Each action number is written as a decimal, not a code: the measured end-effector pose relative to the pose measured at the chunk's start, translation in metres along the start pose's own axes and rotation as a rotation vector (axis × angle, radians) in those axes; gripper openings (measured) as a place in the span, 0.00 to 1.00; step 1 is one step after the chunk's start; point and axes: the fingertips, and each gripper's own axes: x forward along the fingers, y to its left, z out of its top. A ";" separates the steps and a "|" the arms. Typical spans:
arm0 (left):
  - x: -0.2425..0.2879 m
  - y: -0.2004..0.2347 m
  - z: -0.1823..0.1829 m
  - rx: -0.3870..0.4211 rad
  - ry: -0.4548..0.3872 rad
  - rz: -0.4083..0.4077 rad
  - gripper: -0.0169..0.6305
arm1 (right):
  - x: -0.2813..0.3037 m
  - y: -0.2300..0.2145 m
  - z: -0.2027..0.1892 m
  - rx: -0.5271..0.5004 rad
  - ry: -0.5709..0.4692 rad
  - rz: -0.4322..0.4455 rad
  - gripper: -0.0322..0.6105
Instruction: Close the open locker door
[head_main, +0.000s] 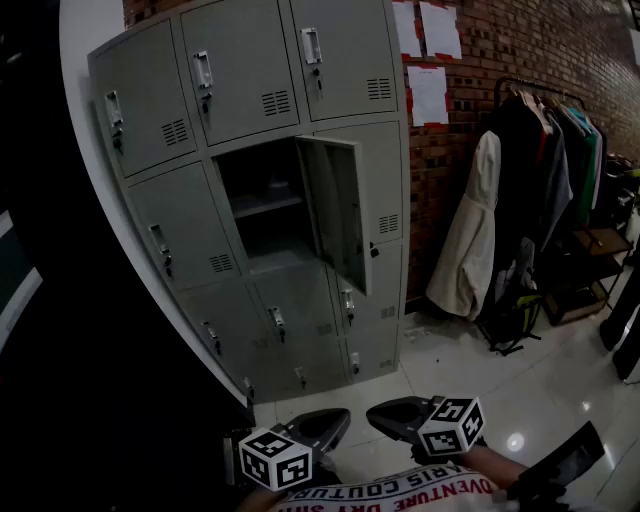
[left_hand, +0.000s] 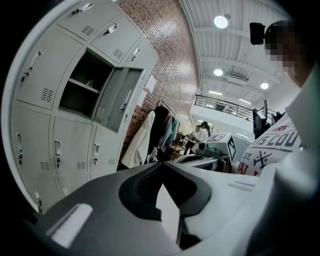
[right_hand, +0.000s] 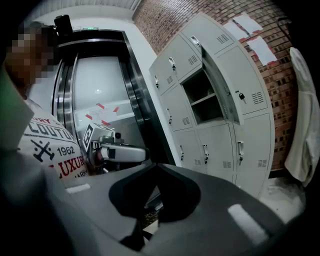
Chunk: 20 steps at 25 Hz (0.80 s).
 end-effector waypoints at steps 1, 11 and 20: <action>0.003 0.004 0.004 0.003 0.000 -0.003 0.03 | 0.003 -0.005 0.004 -0.002 -0.002 -0.003 0.04; 0.031 0.061 0.043 0.010 -0.004 -0.030 0.03 | 0.023 -0.073 0.058 -0.015 -0.059 -0.084 0.04; 0.044 0.131 0.092 0.024 0.022 -0.064 0.03 | 0.028 -0.158 0.159 -0.139 -0.131 -0.273 0.04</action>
